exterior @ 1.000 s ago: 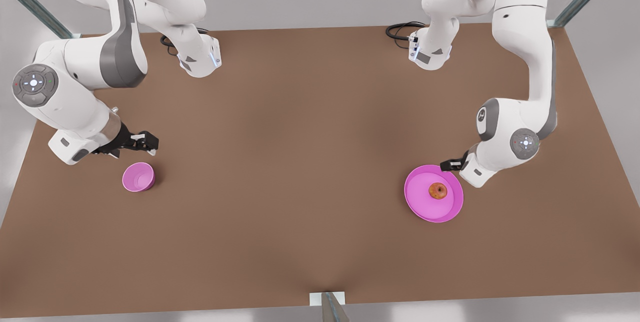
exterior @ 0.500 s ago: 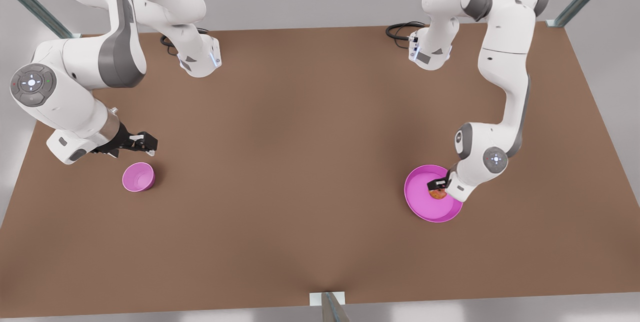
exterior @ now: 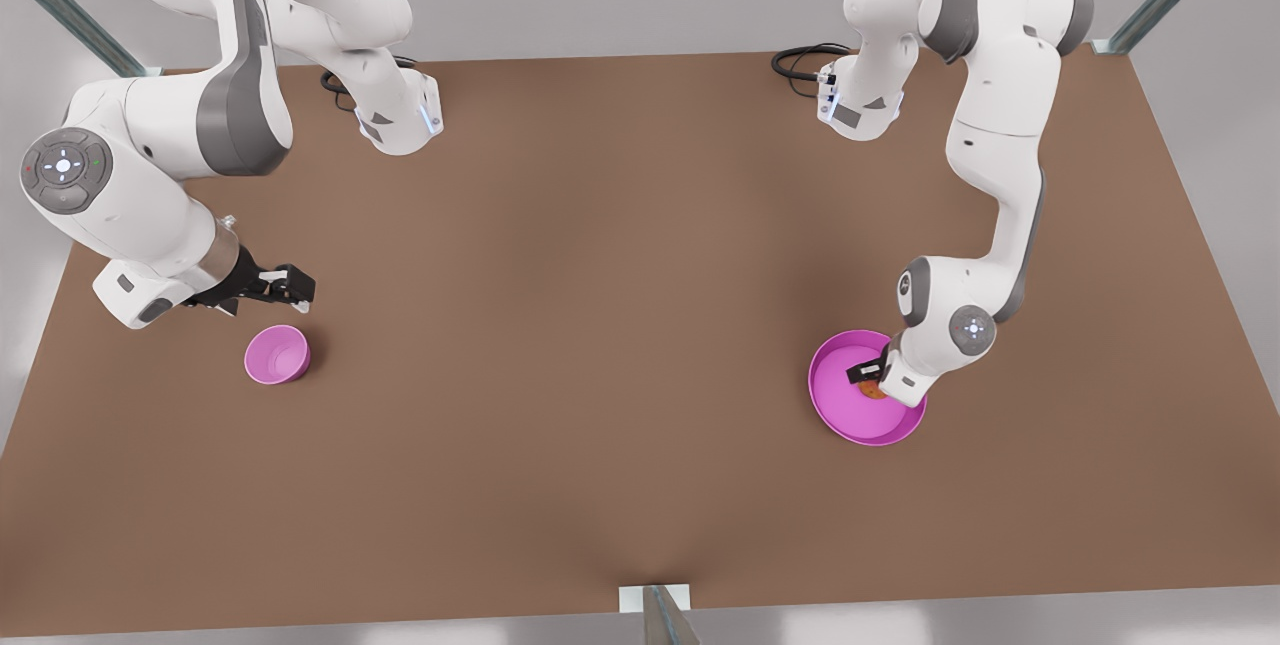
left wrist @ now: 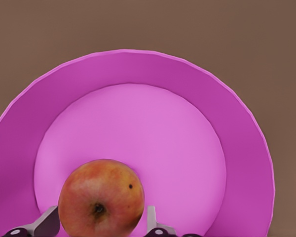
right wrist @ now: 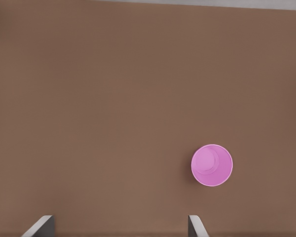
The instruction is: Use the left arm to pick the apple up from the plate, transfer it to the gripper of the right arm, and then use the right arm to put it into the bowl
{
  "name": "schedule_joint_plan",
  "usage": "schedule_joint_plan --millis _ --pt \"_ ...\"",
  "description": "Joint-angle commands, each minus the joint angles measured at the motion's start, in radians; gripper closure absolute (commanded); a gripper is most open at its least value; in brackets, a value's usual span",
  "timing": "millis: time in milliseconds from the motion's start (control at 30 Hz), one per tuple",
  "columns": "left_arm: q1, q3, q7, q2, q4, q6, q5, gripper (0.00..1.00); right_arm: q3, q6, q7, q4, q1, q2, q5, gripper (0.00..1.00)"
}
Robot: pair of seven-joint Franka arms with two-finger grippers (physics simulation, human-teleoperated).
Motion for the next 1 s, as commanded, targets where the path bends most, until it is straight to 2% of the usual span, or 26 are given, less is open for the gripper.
schedule_joint_plan --millis 0,300,500,633,800,967 --pt "0.0 -0.001 -0.03 0.002 0.001 0.011 0.0 0.11 0.0 0.0 0.007 0.0 0.0 -0.001 0.001 0.0" --pt "-0.002 -0.002 -0.03 0.022 0.017 0.028 0.0 0.11 0.0 0.0 0.007 0.0 0.0 0.0 0.001 0.0" --pt "-0.002 -0.002 -0.029 0.023 0.028 0.026 0.002 0.2 0.0 0.0 0.006 0.0 0.0 -0.001 0.001 0.0" --pt "-0.002 -0.002 -0.03 0.029 0.039 0.026 0.002 0.21 0.0 0.0 0.006 0.0 0.0 0.0 0.001 0.0" --pt "-0.003 -0.002 -0.03 0.037 0.045 0.026 0.002 0.29 0.0 0.0 0.006 0.0 0.0 -0.001 0.002 0.0" --pt "-0.003 -0.002 -0.029 0.049 0.045 0.028 0.002 0.3 0.0 0.0 0.006 0.0 0.0 -0.001 0.002 0.0"
